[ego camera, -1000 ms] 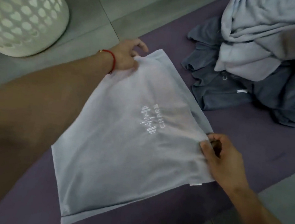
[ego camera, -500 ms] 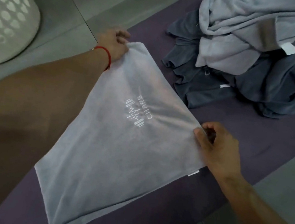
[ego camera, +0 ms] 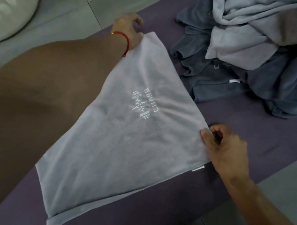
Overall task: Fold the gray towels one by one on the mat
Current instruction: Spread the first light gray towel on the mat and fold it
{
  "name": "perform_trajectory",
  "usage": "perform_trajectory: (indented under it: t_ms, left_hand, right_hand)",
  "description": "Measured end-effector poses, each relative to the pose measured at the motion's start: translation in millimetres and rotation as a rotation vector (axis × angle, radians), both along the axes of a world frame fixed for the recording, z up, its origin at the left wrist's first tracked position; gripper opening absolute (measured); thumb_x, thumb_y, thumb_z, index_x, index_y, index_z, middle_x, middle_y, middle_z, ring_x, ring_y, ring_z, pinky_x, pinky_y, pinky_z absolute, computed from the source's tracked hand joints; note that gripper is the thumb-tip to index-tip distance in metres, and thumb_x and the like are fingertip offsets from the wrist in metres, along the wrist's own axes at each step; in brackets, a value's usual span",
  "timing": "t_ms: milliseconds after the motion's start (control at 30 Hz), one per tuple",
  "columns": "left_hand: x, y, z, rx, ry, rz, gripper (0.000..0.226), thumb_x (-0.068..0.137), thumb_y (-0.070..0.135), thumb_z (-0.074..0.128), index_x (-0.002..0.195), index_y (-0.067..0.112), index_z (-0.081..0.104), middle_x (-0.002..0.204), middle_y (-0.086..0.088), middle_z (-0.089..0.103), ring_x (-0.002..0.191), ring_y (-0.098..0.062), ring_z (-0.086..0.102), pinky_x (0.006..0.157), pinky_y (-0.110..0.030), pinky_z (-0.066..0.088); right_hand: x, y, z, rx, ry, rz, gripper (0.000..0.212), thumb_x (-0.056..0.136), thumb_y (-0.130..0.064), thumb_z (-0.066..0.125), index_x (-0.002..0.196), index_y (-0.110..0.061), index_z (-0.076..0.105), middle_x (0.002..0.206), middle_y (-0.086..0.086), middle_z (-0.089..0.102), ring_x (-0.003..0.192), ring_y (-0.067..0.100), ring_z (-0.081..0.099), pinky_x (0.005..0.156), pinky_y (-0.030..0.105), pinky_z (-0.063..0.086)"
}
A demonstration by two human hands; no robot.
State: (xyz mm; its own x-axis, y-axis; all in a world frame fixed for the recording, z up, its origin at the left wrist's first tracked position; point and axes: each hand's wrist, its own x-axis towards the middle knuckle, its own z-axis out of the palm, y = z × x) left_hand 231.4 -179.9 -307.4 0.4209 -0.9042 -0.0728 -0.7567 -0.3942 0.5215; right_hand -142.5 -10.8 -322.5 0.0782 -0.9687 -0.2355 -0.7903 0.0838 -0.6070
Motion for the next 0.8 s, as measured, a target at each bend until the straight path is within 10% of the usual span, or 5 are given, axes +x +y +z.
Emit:
perform_trajectory:
  t_ms: [133,533,800]
  left_hand:
    - [-2.8,67.8,-3.4,0.027,-0.201,-0.048,0.052,0.079,0.013,0.052,0.129,0.027,0.059,0.135,-0.009,0.054,0.128,-0.031,0.046,0.104,-0.044,0.043]
    - [-63.0,473.7,-9.9,-0.018,-0.302,-0.075,0.024,0.09,0.018,0.06,0.112,0.017,0.07,0.104,-0.004,0.059,0.095,-0.028,0.055,0.077,-0.042,0.042]
    - [-92.8,545.1,-20.4,0.058,-0.3,0.034,0.04,0.085,0.018,0.054,0.123,0.013,0.065,0.115,-0.01,0.056,0.101,-0.034,0.053,0.079,-0.047,0.049]
  right_hand:
    - [6.7,5.0,-0.1,-0.008,0.092,0.06,0.032,0.092,-0.045,0.065,0.106,-0.015,0.065,0.093,0.004,0.067,0.087,0.03,0.064,0.077,0.04,0.05]
    - [25.8,22.2,7.7,0.083,0.208,0.089,0.054,0.089,-0.044,0.068,0.119,-0.005,0.046,0.115,0.03,0.062,0.106,0.051,0.059,0.09,0.056,0.048]
    - [17.3,28.3,34.6,0.127,0.132,0.148,0.053,0.09,-0.05,0.063,0.121,-0.011,0.046,0.108,0.014,0.065,0.099,0.037,0.064,0.089,0.044,0.048]
